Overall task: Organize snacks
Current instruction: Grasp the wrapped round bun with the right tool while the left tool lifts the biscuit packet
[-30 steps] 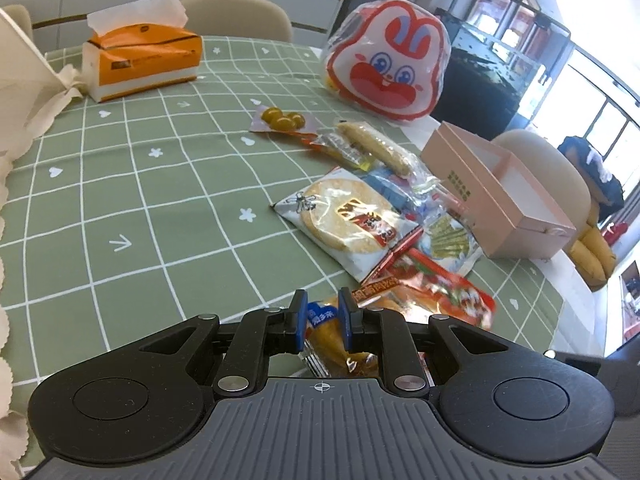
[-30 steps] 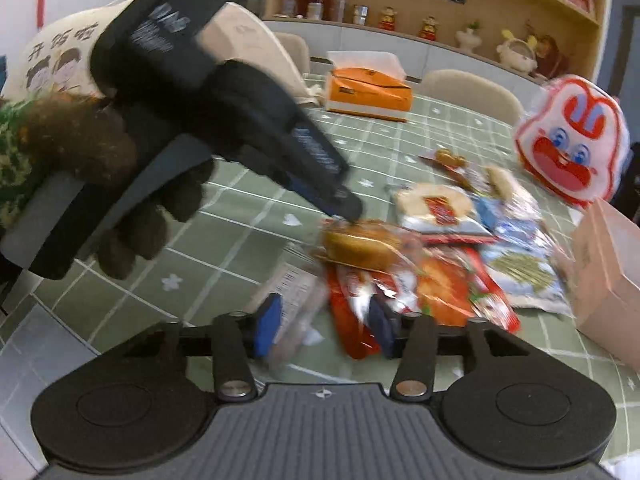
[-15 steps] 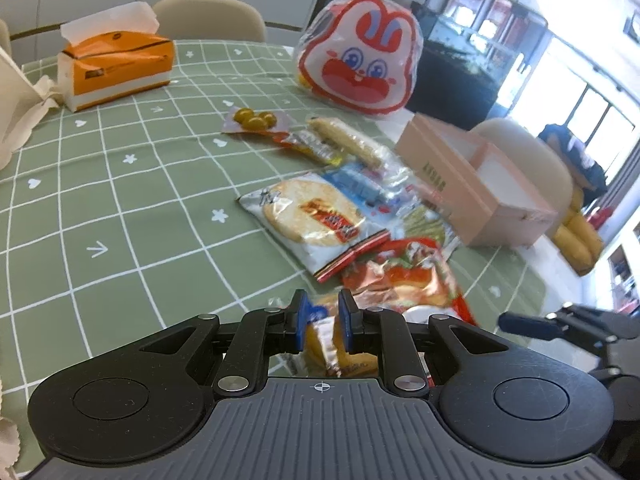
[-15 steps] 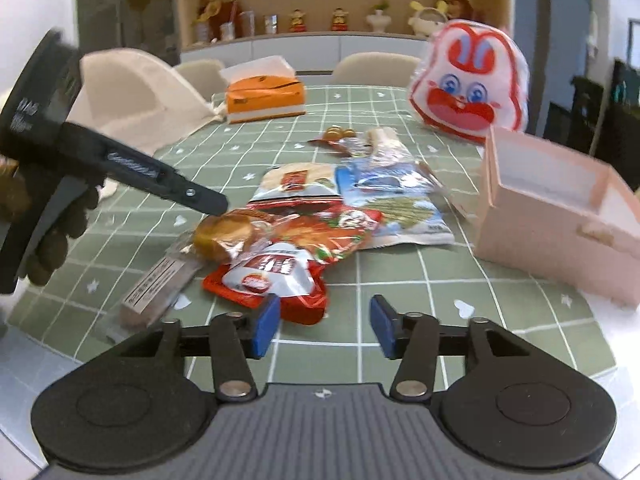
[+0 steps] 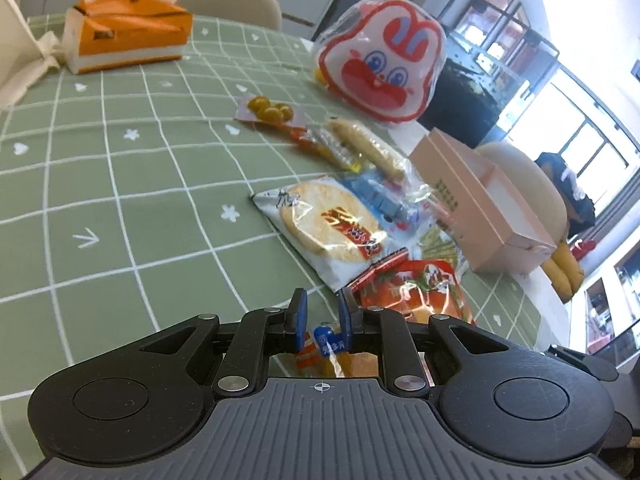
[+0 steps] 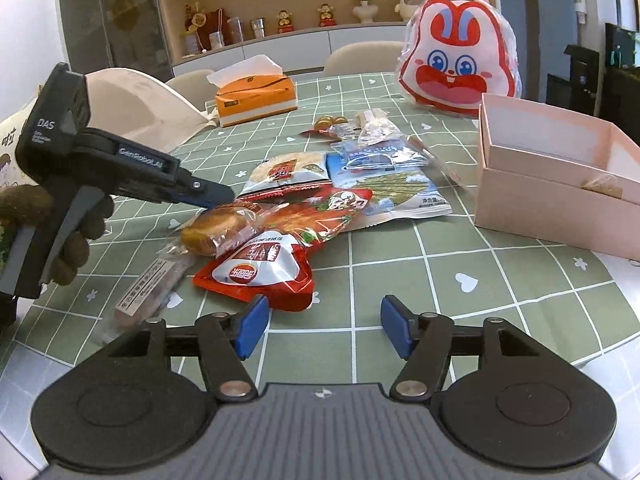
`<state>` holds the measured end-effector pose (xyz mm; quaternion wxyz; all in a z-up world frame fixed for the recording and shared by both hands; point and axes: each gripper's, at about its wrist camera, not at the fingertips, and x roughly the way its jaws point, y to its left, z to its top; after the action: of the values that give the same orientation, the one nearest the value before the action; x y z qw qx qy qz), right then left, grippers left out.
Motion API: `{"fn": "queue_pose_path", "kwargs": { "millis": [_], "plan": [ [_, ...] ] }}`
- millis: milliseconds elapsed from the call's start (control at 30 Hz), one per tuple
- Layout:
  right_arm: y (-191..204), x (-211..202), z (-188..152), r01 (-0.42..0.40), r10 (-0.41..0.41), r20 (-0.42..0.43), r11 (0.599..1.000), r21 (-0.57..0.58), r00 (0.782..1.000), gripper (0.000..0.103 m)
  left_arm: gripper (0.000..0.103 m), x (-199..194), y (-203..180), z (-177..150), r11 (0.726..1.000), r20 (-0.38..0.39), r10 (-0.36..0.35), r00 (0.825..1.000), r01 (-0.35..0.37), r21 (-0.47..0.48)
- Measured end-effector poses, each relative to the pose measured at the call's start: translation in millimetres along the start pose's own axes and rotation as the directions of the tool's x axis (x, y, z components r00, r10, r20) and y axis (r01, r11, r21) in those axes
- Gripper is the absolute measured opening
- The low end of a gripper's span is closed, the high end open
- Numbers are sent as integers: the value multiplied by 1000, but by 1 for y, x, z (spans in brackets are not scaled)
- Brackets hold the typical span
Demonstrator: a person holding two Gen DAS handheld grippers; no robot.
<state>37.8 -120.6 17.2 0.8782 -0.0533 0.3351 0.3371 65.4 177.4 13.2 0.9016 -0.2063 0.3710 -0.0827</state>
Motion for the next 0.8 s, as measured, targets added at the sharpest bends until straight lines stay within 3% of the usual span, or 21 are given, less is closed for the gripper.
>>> {"fn": "queue_pose_path", "kwargs": {
  "millis": [167, 200, 300, 467, 567, 633, 700, 800],
  "plan": [
    [15, -7, 14, 1, 3, 43, 997, -80, 999, 63, 20, -29, -20, -8, 990, -20, 128, 992, -126, 68],
    [19, -7, 21, -16, 20, 50, 996, -90, 999, 64, 20, -35, -25, -12, 988, -24, 133, 991, -131, 85],
    [38, 0, 45, -108, 117, 60, 986, -129, 991, 83, 20, -46, -27, -24, 988, -58, 137, 989, -133, 76],
    [80, 51, 59, -156, 161, -7, 937, -313, 987, 84, 16, -61, -21, -45, 991, -113, 131, 985, -132, 2],
    [83, 78, 61, -157, 142, -71, 936, -314, 987, 85, 17, -69, -20, -53, 991, -109, 133, 985, -135, -12],
    [76, 76, 62, -176, 165, -61, 945, -278, 984, 68, 17, -71, -23, -57, 992, -112, 122, 986, -123, -3],
    [66, 63, 64, -192, 185, -51, 948, -253, 981, 62, 17, -67, -29, -59, 993, -123, 117, 985, -116, 19],
    [60, 40, 58, -103, 111, 15, 958, -268, 994, 54, 18, -51, -41, -58, 994, -150, 100, 984, -93, 55]
  ]
}}
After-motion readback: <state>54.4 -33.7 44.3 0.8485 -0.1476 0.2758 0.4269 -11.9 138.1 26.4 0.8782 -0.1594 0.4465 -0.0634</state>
